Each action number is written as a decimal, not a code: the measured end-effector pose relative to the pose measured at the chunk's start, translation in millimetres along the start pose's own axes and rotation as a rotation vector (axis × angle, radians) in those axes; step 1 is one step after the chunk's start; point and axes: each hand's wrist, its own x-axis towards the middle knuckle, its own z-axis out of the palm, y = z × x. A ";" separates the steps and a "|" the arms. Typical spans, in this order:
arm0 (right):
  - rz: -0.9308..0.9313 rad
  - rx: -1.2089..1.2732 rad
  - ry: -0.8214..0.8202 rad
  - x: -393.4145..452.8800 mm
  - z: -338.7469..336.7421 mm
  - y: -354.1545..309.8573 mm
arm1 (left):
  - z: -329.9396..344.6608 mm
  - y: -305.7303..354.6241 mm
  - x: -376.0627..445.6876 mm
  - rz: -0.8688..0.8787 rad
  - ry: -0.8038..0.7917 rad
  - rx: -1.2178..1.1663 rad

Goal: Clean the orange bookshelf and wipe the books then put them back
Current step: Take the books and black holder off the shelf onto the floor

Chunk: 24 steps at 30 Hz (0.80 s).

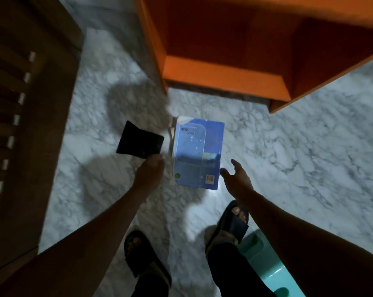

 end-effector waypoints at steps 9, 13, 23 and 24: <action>-0.171 0.105 0.225 -182.1 -186.0 -102.0 | -96.7 176.3 -154.1 0.306 -0.078 0.091; -0.232 0.150 0.344 -275.5 -262.8 -131.5 | -146.5 253.1 -226.9 0.453 -0.136 0.070; -0.301 0.287 0.765 -462.1 -418.0 -137.9 | -185.7 434.9 -391.8 0.972 -0.193 0.100; -0.314 0.297 0.803 -478.7 -433.6 -138.4 | -187.0 452.7 -411.3 1.027 -0.210 0.103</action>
